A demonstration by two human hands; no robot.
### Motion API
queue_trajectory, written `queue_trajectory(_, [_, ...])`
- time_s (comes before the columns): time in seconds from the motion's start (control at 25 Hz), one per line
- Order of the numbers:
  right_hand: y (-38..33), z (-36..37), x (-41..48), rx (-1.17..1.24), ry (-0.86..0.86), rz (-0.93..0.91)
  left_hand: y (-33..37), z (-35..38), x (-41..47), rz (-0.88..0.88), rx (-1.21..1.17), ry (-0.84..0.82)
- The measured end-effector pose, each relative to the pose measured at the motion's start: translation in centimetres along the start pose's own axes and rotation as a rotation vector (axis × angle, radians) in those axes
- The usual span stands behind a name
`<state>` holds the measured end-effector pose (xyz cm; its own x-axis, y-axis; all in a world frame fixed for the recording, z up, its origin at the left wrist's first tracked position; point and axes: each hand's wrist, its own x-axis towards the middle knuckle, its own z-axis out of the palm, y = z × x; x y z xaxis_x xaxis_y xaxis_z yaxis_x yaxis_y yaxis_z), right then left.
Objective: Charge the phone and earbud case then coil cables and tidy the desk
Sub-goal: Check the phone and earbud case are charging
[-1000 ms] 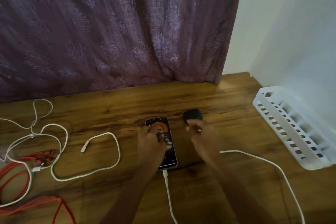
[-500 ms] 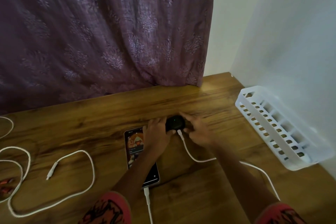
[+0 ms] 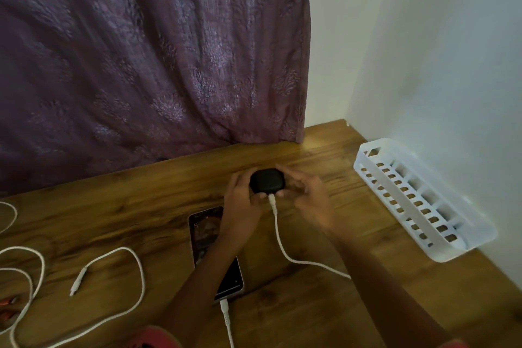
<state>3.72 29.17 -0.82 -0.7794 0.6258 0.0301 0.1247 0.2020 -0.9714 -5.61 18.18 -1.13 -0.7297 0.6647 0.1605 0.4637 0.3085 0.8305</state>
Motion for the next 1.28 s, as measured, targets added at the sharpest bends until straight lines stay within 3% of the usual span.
queue_trajectory(0.12, [-4.6,-0.9,-0.9,0.065,0.08,-0.137,3.9,-2.5,0.0,0.126,-0.095,0.088])
queue_trajectory(0.48, [-17.2,-4.0,-6.4,0.163,0.2,-0.505,15.3,-9.3,-2.5,0.43,-0.41,0.111])
queue_trajectory(0.8, [-21.8,-6.0,-10.6,0.215,0.269,-0.627,20.8,-11.5,-5.3,0.617,-0.496,0.042])
queue_trajectory(1.28, [-22.6,-7.6,-13.4,0.193,0.305,-0.686,23.0,-11.1,-7.6,0.665,-0.518,0.051])
